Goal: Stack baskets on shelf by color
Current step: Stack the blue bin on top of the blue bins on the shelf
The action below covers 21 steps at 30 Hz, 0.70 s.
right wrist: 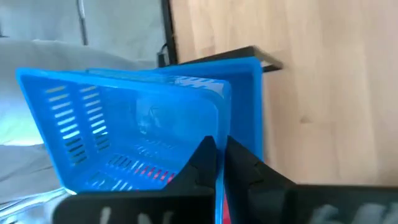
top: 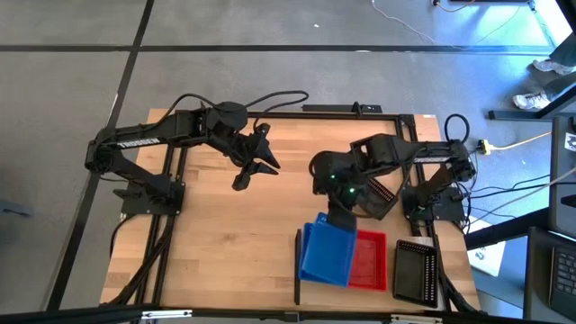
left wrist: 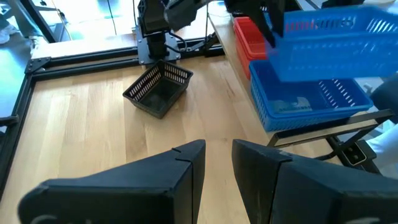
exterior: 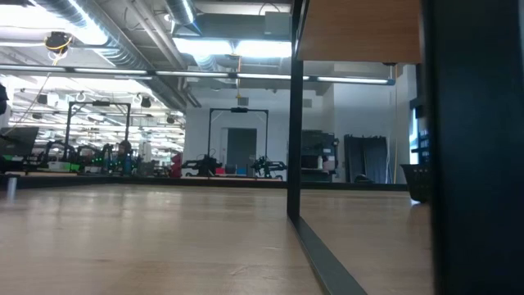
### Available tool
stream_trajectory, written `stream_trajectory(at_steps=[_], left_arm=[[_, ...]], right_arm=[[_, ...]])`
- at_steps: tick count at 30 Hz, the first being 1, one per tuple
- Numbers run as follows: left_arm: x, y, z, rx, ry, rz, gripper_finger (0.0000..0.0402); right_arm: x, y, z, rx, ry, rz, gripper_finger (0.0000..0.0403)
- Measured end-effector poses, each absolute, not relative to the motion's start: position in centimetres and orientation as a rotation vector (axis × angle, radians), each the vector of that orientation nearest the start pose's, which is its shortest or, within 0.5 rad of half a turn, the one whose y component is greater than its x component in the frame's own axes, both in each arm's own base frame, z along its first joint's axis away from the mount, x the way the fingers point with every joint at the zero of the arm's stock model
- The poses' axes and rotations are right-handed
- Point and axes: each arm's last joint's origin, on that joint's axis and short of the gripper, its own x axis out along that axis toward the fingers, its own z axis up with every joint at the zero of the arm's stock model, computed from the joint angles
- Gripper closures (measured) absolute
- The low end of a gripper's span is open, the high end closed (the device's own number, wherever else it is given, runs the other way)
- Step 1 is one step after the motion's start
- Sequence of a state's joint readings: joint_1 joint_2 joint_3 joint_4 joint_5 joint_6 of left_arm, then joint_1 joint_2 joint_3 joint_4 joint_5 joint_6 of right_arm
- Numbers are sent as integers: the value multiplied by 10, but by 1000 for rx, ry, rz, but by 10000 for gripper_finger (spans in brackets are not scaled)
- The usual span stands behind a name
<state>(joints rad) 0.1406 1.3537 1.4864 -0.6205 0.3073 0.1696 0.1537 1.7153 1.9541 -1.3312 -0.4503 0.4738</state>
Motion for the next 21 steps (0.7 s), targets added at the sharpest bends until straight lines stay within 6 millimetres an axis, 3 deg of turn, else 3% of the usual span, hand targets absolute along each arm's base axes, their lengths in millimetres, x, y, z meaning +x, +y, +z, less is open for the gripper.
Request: stream_trajectory(at_steps=[6, 16, 21], left_arm=[[281, 31, 409, 58, 460, -202, 330], [281, 31, 408, 56, 461, -202, 330], [281, 31, 408, 56, 461, -202, 330]], right_arm=[[323, 61, 394, 520, 1203, 231, 400], [337, 63, 367, 474, 1340, 227, 399], [338, 64, 366, 454, 1338, 242, 395]])
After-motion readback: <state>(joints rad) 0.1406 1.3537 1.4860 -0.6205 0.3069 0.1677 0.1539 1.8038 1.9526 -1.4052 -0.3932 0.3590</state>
